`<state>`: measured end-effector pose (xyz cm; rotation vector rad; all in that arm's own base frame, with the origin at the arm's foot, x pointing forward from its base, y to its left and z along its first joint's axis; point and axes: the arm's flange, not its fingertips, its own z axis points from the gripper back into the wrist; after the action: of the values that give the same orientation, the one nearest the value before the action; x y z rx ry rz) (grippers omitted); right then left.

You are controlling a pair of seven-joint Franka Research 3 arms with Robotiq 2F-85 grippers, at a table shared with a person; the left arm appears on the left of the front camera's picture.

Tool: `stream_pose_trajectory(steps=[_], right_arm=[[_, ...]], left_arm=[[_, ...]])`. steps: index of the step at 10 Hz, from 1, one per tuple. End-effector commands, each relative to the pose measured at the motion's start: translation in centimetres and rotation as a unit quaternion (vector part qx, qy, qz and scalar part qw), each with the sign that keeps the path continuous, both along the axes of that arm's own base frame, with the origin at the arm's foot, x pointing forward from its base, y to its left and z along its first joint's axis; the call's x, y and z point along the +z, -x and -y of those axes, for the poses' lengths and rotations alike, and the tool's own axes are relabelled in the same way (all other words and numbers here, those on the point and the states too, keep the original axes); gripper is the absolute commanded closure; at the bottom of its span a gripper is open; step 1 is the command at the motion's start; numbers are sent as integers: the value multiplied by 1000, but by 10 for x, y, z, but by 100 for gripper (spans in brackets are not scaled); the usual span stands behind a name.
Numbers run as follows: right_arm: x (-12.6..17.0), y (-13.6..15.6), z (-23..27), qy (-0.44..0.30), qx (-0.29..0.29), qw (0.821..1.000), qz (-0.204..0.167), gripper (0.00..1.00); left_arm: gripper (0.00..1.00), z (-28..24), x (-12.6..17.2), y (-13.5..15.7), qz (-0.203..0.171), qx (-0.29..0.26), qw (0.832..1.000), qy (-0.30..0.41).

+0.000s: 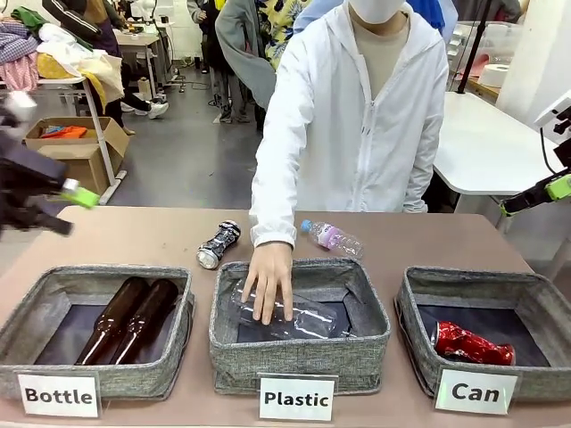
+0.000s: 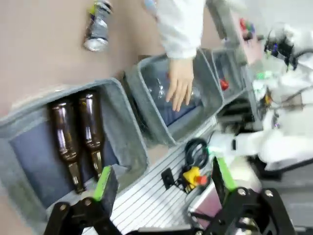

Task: Sort the can waste into the basket.
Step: Pick up the can waste from the table and place it in the right Fabric basket.

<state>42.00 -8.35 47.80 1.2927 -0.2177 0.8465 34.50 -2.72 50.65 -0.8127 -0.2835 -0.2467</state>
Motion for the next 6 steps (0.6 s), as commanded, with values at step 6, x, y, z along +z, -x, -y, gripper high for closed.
stream_pose_trajectory(steps=[6], right_arm=[[2,1,2,2,5,1000,7,0]], left_arm=[[0,-81,-22,3,-12,87,996,35]])
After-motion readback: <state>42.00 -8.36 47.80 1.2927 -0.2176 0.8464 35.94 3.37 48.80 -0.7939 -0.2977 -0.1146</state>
